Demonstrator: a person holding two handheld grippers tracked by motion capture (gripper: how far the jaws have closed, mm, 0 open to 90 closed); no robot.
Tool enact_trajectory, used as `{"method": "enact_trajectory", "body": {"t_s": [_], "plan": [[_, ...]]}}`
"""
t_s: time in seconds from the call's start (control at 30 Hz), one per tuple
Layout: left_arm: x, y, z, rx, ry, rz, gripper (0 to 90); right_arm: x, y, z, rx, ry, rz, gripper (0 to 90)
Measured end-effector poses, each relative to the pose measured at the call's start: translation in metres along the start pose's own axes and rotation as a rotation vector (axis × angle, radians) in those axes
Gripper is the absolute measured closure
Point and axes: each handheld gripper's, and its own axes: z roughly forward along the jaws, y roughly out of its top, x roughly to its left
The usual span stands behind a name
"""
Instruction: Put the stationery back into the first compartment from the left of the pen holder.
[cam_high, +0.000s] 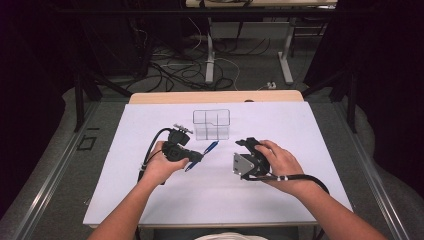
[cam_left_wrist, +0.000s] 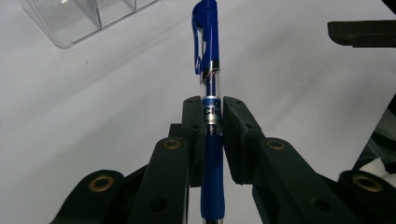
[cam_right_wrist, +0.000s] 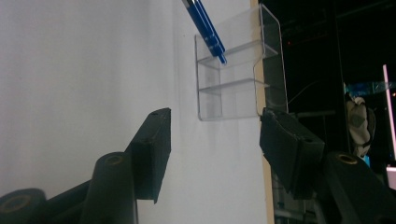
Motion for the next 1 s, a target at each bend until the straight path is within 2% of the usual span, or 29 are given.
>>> {"method": "enact_trajectory", "body": {"t_s": [0.13, 0.17, 0.4, 0.43, 0.53, 0.57, 0.63, 1.0], "plan": [[0.0, 0.001, 0.001, -0.001, -0.01, -0.001, 79.3, 0.004, 0.005, 0.004, -0.031, -0.004, -0.025, 48.3], [0.0, 0.001, 0.001, 0.003, -0.01, 0.001, 79.3, 0.004, 0.006, 0.006, -0.031, -0.005, -0.047, 48.7], [-0.003, 0.002, 0.008, 0.021, -0.026, 0.004, 79.3, 0.011, 0.01, 0.014, -0.024, -0.012, -0.11, 54.7], [-0.005, 0.002, 0.01, 0.022, -0.03, 0.005, 79.3, 0.011, 0.011, 0.015, -0.023, -0.009, -0.134, 55.4], [-0.008, 0.003, 0.013, 0.03, -0.037, 0.013, 79.3, 0.012, 0.012, 0.017, -0.021, -0.008, -0.149, 57.7], [-0.009, 0.004, 0.014, 0.03, -0.041, 0.019, 79.3, 0.011, 0.013, 0.017, -0.019, -0.01, -0.174, 58.2], [-0.012, 0.004, 0.016, 0.033, -0.048, 0.023, 79.3, 0.013, 0.013, 0.017, -0.019, -0.009, -0.174, 59.1], [-0.019, 0.005, 0.021, 0.045, -0.072, 0.023, 79.3, 0.018, 0.016, 0.02, -0.024, 0.001, -0.257, 63.9]]}}
